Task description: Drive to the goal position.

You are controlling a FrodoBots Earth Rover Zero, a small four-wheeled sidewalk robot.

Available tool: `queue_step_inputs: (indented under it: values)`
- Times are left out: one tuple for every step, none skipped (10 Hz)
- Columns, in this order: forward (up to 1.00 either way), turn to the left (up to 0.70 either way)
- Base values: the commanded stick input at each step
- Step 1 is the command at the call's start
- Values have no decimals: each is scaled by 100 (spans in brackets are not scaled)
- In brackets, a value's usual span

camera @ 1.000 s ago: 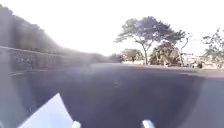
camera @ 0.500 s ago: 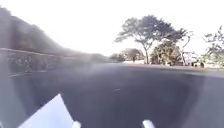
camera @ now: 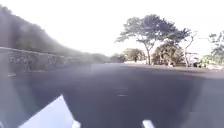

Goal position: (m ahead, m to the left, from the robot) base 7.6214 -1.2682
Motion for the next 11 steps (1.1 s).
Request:
queue_step_inputs:
  values:
    - [70,0]
    - [70,0]
    - [70,0]
    - [70,0]
    - [70,0]
    - [70,0]
    - [70,0]
    - [70,0]
    - [70,0]
    - [70,0]
    - [70,0]
